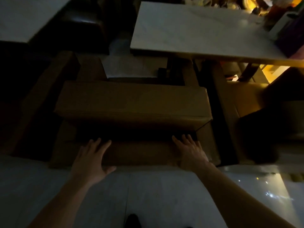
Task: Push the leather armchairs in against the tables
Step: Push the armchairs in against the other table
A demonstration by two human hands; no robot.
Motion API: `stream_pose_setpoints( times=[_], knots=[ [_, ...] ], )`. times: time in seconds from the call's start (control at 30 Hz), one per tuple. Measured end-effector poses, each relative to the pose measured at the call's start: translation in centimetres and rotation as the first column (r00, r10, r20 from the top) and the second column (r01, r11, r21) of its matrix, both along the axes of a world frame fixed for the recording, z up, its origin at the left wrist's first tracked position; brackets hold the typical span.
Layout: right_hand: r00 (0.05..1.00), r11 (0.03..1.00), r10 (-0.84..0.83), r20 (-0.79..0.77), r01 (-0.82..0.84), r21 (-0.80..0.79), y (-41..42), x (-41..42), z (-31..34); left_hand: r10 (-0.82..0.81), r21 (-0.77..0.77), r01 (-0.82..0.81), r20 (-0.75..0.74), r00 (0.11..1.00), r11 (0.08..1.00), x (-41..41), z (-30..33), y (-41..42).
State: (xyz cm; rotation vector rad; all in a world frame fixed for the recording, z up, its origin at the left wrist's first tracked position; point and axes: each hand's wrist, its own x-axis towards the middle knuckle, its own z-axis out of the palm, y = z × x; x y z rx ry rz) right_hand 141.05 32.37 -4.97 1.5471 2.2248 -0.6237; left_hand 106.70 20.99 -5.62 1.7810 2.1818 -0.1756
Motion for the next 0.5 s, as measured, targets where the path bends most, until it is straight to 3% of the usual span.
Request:
stream_pose_setpoints(
  times=[0.13,0.33,0.5],
  knots=[
    [0.998,0.998,-0.064,0.029,0.064,0.006,-1.3,-0.1,-2.3,-0.041,-0.011,0.042,0.017,0.999,0.999,-2.5,-2.5,0.9],
    [0.992,0.965,-0.112,-0.059,0.123,0.233,-3.4,-0.5,-4.2,-0.042,0.091,0.034,0.094,0.995,0.995,-2.6,-4.9,0.8],
    [0.994,0.952,-0.106,-0.01,0.104,0.287,-4.0,-0.8,-4.7,-0.073,0.092,0.063,0.108,0.991,0.994,-2.9,-5.0,0.3]
  ],
)
